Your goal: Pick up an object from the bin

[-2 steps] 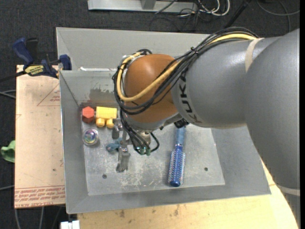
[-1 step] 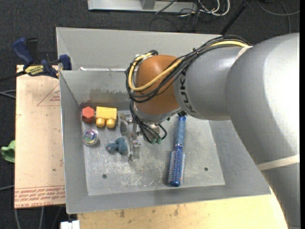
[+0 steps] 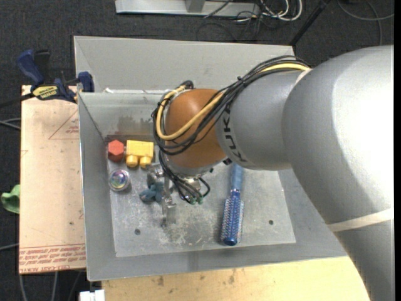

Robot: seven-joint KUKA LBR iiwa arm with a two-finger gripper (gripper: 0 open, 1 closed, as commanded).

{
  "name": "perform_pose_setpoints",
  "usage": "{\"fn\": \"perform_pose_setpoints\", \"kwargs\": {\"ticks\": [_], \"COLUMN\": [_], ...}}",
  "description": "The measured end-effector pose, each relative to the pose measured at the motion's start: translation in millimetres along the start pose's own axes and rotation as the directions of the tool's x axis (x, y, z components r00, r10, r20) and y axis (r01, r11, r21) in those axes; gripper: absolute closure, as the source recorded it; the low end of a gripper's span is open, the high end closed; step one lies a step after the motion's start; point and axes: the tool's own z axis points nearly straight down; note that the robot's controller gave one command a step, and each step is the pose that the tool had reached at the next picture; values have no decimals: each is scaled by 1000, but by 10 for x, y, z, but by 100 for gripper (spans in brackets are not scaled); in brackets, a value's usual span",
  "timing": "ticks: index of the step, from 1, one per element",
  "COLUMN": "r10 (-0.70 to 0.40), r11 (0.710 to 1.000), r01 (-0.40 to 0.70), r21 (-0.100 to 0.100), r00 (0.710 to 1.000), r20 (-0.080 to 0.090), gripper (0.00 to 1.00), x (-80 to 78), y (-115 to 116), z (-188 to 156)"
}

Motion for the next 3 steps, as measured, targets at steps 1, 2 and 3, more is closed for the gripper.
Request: {"fn": "perform_pose_setpoints", "kwargs": {"ticks": [1, 2, 3], "r10": [3, -43, -95], "r11": [1000, 999, 996], "r01": [-3, 43, 95], "r21": [0, 1, 0], "r00": [1000, 999, 995], "r20": [2, 15, -5], "gripper": [100, 100, 100], "x": [-10, -537, -637], "y": [-13, -214, -204], "z": [-9, -1486, -598]}}
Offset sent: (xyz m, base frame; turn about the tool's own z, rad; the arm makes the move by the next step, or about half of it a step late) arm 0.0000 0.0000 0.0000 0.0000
